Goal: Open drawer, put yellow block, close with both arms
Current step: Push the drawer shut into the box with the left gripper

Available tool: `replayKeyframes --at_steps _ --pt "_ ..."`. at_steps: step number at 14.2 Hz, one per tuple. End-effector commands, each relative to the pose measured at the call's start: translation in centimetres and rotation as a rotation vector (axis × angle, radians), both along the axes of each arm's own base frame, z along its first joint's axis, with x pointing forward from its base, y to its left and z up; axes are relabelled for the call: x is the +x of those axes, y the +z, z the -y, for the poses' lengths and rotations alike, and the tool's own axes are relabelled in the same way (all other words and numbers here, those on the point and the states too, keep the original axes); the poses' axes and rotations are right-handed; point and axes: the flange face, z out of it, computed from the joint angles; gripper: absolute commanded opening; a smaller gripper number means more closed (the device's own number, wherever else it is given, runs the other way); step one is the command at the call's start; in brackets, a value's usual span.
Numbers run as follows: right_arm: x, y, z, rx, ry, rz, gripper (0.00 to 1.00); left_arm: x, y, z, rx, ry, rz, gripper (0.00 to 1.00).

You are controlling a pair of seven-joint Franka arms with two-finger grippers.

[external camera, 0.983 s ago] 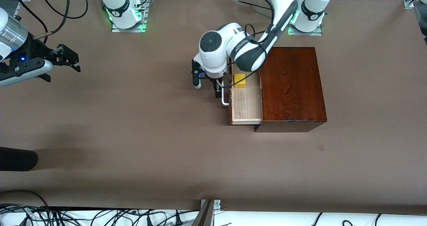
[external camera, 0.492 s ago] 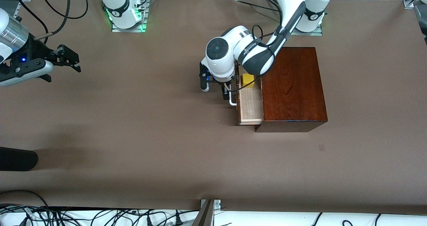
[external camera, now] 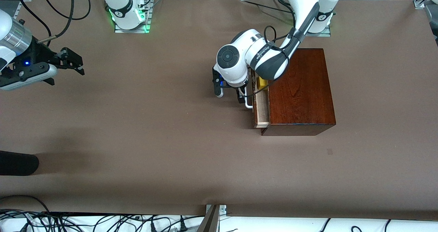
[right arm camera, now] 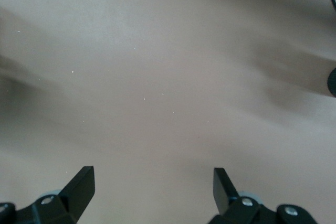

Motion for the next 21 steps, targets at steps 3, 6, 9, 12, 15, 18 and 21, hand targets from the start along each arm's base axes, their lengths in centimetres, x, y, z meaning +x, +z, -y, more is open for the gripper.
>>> replayKeyframes --at_steps 3,6,9,12,15,18,21 --pt "-0.2 0.5 -0.3 -0.014 -0.007 -0.001 1.0 -0.1 0.3 -3.7 0.105 0.037 -0.046 1.0" --pt "-0.2 0.4 -0.2 -0.014 -0.01 -0.004 1.0 0.1 0.7 -4.2 0.114 0.048 -0.052 1.0" --pt "-0.2 0.4 -0.2 -0.014 -0.008 -0.004 1.0 0.2 1.2 -4.1 0.113 0.069 -0.045 1.0" --pt "-0.2 0.4 -0.3 -0.013 -0.01 -0.005 1.0 -0.7 3.5 -2.4 0.097 0.18 0.01 1.0" --pt "-0.2 0.4 -0.2 -0.013 -0.011 -0.005 1.0 -2.3 4.8 0.0 0.093 0.306 0.054 1.0" --pt "-0.2 0.4 -0.2 -0.012 -0.011 -0.004 1.0 -2.7 5.1 0.5 0.082 0.365 0.049 1.0" --pt "-0.2 0.4 -0.1 -0.012 -0.011 -0.004 1.0 -2.4 8.5 0.1 0.049 0.496 0.063 1.0"
